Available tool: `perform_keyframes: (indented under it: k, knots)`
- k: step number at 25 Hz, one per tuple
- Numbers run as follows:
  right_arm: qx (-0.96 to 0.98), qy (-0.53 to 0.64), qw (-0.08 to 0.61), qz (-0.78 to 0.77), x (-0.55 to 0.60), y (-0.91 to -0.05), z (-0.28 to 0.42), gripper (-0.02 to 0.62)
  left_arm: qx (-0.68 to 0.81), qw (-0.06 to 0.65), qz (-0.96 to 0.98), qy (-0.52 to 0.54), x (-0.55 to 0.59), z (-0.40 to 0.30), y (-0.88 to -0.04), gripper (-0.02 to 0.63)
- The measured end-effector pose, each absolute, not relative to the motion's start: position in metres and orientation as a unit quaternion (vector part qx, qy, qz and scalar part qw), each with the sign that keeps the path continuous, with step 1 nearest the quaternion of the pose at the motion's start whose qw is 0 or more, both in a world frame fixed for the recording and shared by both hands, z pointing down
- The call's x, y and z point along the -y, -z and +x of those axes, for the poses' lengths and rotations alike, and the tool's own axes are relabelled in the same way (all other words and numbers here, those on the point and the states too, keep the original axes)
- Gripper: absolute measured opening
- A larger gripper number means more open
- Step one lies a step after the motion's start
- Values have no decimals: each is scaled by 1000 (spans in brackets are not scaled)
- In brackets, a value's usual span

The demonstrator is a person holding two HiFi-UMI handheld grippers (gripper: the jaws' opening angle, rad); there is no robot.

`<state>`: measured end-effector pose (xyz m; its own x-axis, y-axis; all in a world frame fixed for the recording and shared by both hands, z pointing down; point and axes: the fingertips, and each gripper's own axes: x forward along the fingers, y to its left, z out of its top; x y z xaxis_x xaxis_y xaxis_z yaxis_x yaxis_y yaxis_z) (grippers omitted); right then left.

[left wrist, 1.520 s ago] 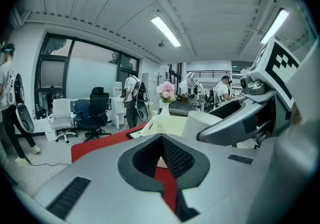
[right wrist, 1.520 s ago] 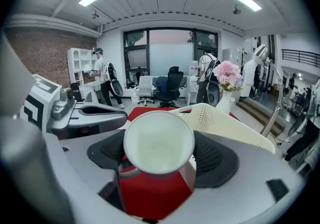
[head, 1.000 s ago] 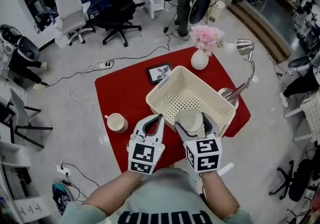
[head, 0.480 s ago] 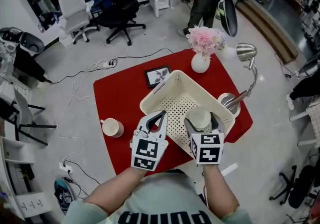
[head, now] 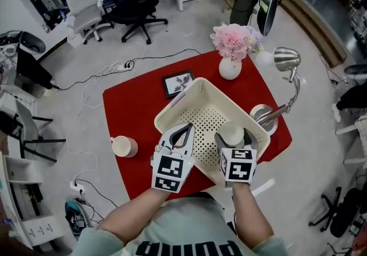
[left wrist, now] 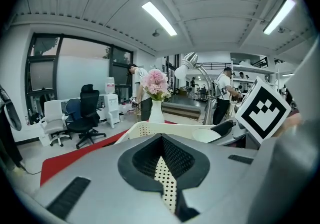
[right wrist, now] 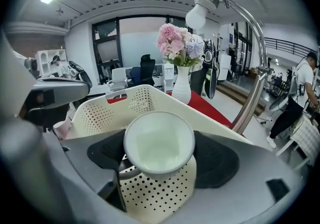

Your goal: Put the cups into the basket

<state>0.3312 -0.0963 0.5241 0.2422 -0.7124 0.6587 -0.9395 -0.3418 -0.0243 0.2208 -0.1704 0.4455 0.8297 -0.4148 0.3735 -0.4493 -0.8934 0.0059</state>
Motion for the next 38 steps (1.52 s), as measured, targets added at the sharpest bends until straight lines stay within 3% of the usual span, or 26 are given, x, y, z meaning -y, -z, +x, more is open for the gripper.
perform_keyframes:
  k: [38]
  knots:
    - [466, -341, 204, 791, 110, -587, 368, 388, 191, 72, 958, -203, 181, 257, -467, 5]
